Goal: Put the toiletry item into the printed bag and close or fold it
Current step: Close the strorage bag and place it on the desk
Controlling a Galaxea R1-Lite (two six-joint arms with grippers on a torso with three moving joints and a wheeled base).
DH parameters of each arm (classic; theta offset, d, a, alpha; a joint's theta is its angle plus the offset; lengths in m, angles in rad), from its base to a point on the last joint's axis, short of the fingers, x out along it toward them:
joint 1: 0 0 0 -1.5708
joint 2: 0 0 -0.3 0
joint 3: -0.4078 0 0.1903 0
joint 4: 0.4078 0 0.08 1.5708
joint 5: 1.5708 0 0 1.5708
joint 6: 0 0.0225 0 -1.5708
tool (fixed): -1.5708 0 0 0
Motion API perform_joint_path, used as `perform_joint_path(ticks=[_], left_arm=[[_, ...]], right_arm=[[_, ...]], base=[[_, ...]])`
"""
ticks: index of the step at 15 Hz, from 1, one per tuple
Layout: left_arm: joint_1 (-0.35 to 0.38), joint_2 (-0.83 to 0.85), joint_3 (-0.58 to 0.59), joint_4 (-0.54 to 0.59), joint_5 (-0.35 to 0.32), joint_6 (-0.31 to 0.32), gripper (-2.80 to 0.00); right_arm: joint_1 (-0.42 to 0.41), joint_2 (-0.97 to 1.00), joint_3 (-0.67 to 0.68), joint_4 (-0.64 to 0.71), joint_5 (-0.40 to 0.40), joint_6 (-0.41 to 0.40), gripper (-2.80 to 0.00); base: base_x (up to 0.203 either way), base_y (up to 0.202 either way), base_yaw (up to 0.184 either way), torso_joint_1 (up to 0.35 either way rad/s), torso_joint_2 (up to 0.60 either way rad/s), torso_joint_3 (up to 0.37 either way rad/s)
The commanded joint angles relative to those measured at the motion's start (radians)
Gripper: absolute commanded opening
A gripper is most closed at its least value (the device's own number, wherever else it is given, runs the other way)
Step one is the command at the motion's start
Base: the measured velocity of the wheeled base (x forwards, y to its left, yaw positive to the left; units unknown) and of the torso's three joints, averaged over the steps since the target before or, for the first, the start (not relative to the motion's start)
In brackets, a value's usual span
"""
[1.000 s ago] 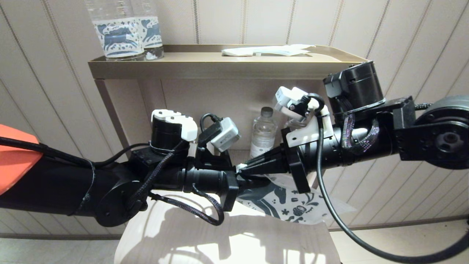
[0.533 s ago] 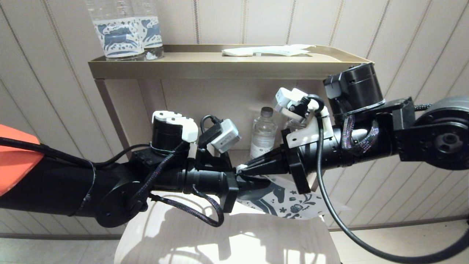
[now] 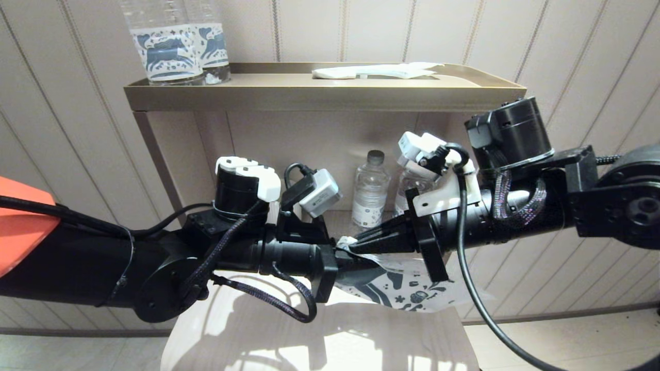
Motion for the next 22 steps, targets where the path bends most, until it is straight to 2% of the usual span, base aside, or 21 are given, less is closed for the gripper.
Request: perform_joint_path(ticks=[1, 5, 12, 22], left_arm=[[0.001, -0.007, 0.001, -0.003, -0.005, 0.001, -2.8], [0.001, -0.008, 0.003, -0.002, -0.005, 0.001, -2.8], [0.0, -0.011, 0.003, -0.002, -0.005, 0.001, -2.8], [0.001, -0.022, 0.004, 0.0, -0.005, 0.001, -2.8]], right_arm=[[-0.015, -0.013, 0.024, 0.002, 0.004, -0.007, -2.8], [-0.049, -0.042, 0.066, 0.002, 0.003, -0.023, -2.8], [-0.057, -0.059, 0.092, 0.002, 0.003, -0.026, -2.8], [-0.187, -0.167, 0.288, 0.002, 0.003, -0.081, -2.8]], base=[[0.0, 0.0, 0.0, 0.0, 0.0, 0.0], [0.0, 0.0, 0.0, 0.0, 0.0, 0.0], [0.0, 0.0, 0.0, 0.0, 0.0, 0.0], [0.0, 0.0, 0.0, 0.0, 0.0, 0.0]])
